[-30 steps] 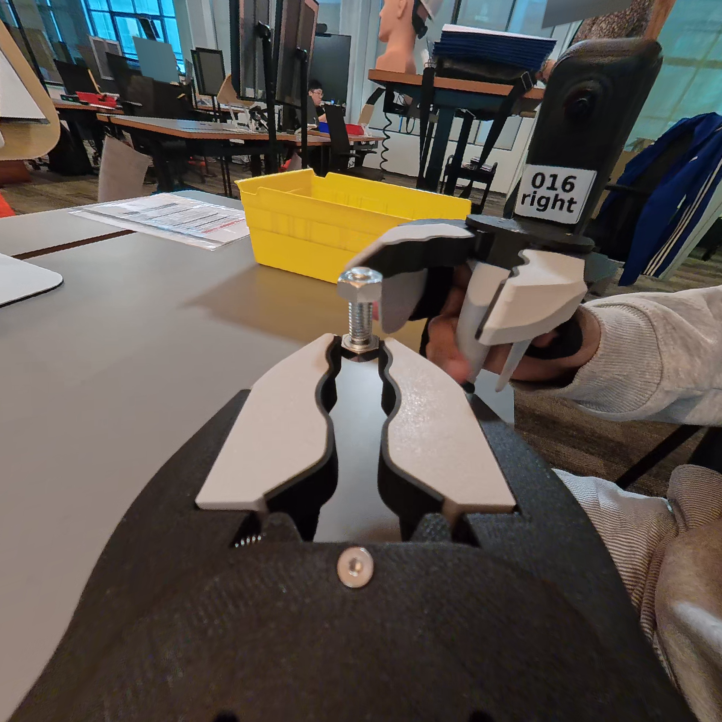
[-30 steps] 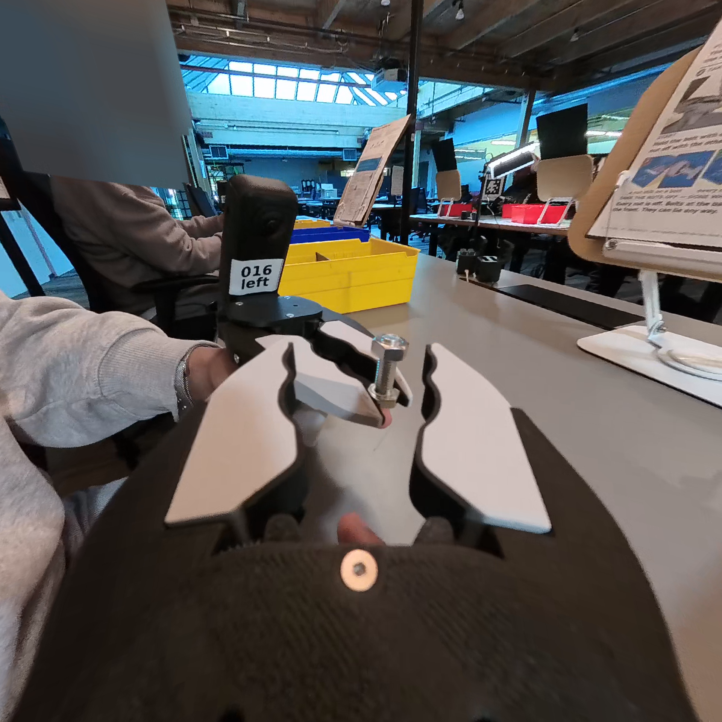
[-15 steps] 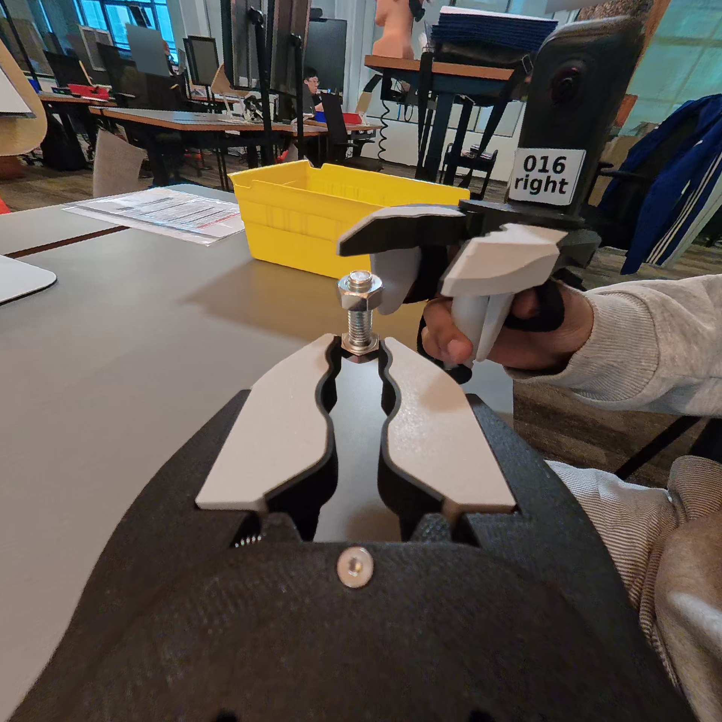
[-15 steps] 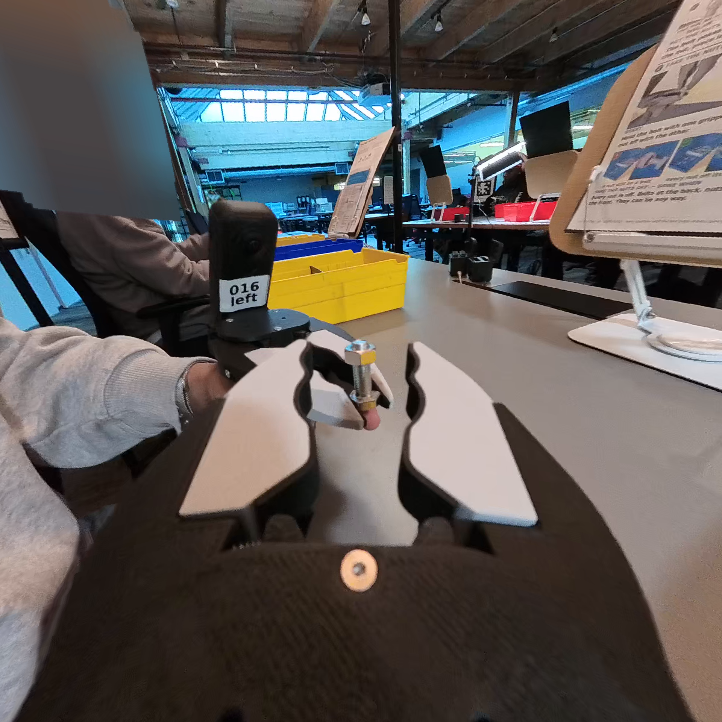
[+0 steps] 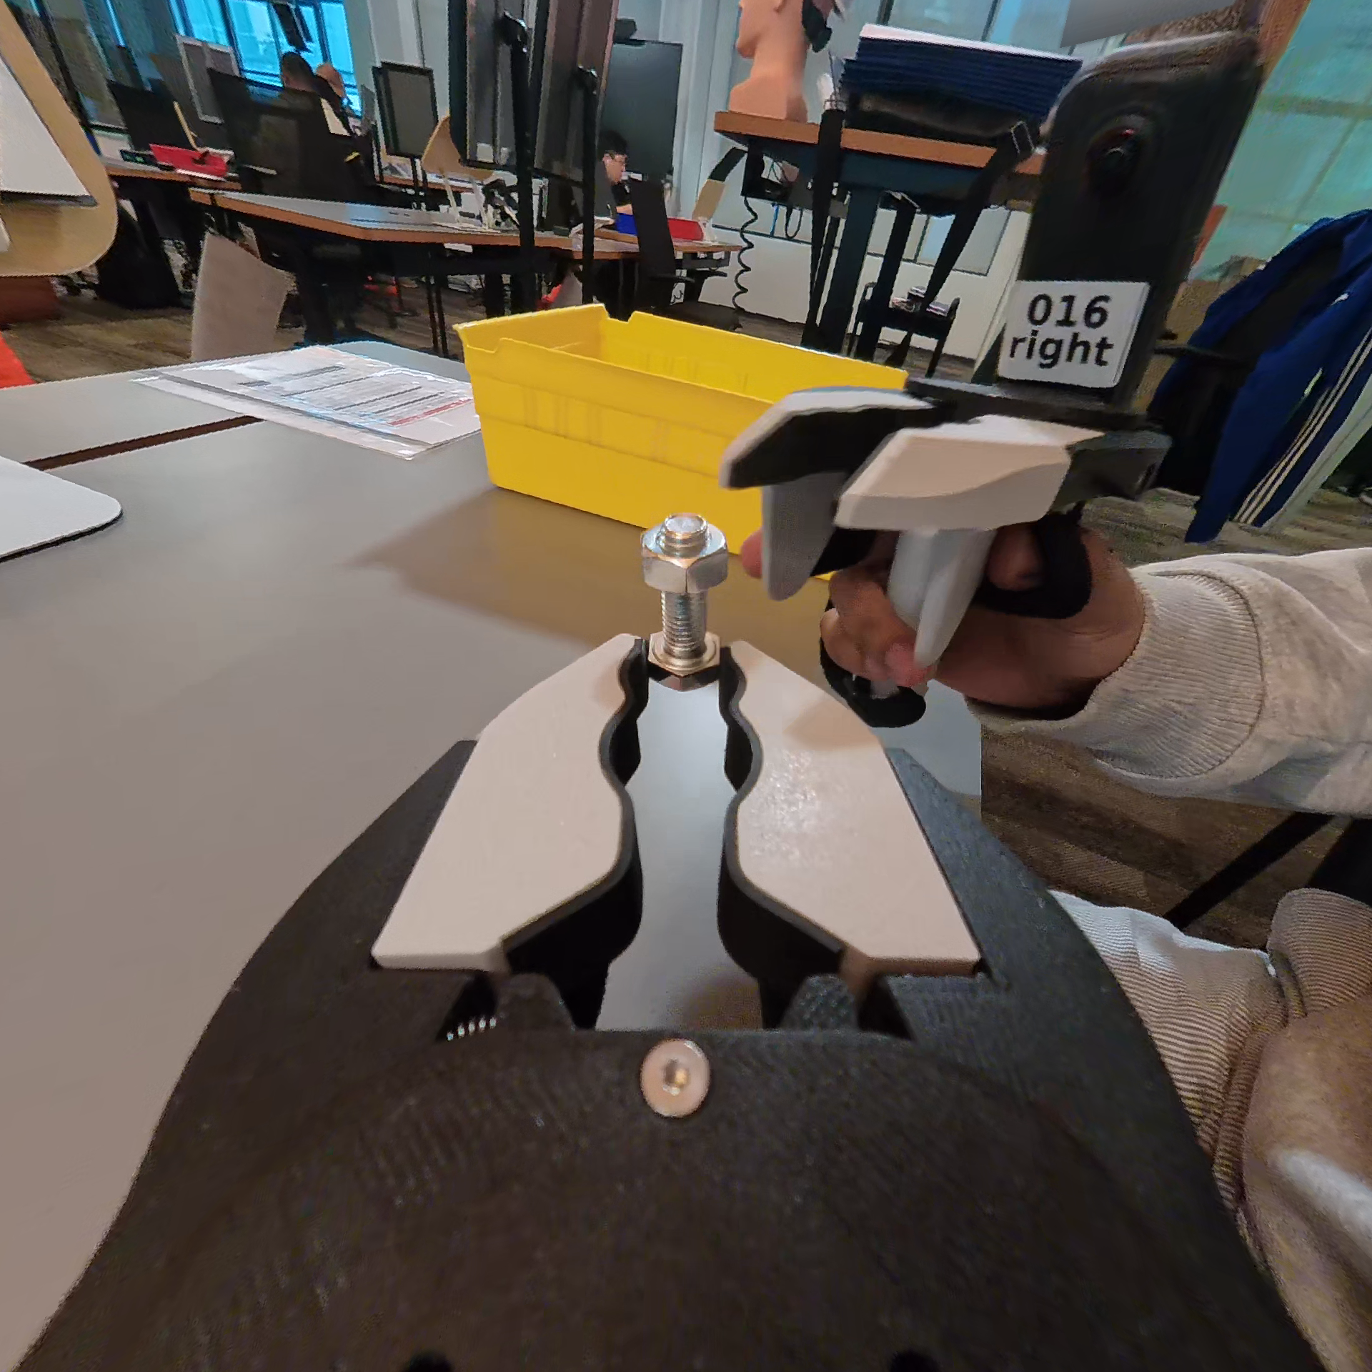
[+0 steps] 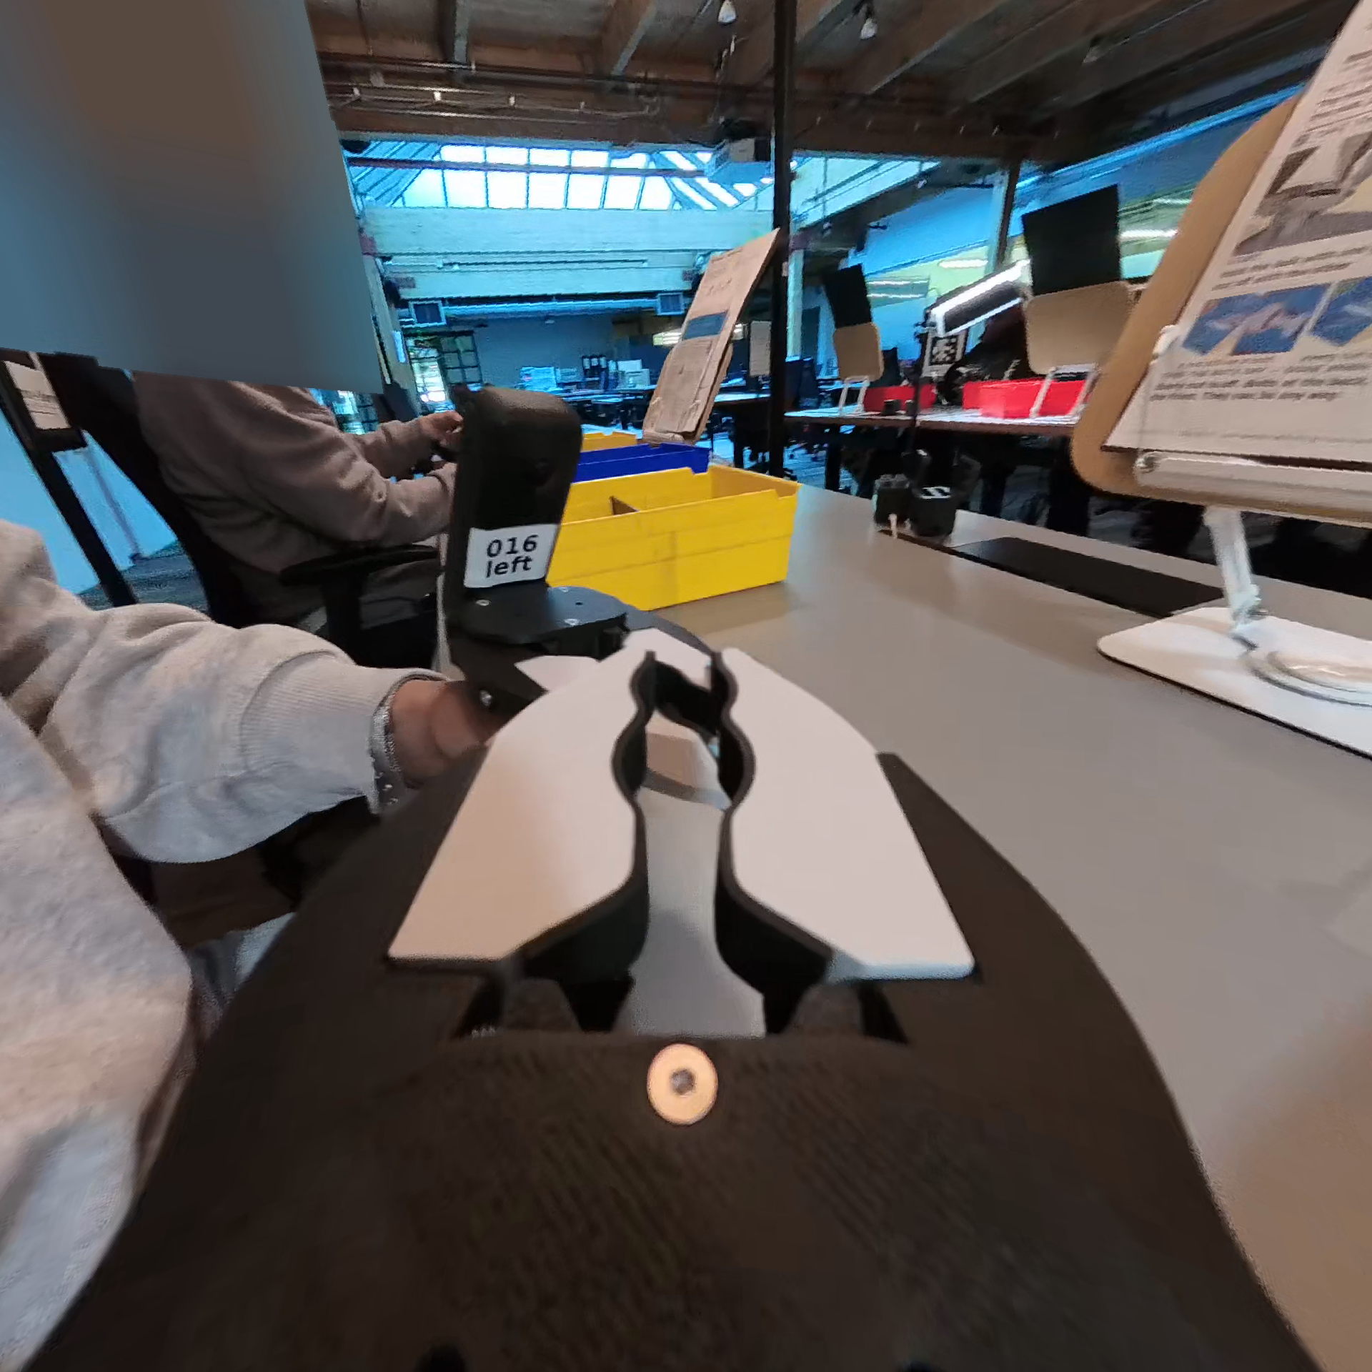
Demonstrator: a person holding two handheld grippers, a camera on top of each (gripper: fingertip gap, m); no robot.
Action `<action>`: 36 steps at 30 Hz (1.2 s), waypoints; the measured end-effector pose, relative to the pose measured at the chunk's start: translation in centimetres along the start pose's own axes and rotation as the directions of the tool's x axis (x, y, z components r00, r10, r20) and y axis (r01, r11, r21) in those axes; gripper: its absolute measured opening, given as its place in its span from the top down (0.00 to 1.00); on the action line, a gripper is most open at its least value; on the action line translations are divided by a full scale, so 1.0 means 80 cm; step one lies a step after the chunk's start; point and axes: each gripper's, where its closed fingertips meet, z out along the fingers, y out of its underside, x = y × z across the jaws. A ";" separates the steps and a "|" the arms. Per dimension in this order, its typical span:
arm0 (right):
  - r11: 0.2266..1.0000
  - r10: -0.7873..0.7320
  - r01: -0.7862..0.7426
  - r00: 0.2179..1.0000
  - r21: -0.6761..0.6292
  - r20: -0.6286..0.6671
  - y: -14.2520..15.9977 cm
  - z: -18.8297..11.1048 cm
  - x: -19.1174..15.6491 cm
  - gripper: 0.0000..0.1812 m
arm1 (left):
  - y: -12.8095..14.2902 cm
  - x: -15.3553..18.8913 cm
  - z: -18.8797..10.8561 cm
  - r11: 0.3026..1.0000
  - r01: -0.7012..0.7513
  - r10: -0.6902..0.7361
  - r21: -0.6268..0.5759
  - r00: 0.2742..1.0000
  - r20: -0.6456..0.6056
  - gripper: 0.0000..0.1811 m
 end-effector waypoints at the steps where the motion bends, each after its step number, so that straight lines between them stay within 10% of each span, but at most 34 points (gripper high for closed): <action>1: 1.000 0.005 -0.005 1.000 -0.005 -0.015 0.003 0.001 0.005 0.89 | 0.000 0.001 0.000 1.000 -0.006 0.006 -0.002 1.000 -0.001 0.90; 36: 0.996 0.021 -0.027 0.997 -0.081 -0.076 0.029 0.010 0.019 0.84 | -0.002 0.009 0.001 1.000 -0.018 0.019 0.015 1.000 -0.025 0.90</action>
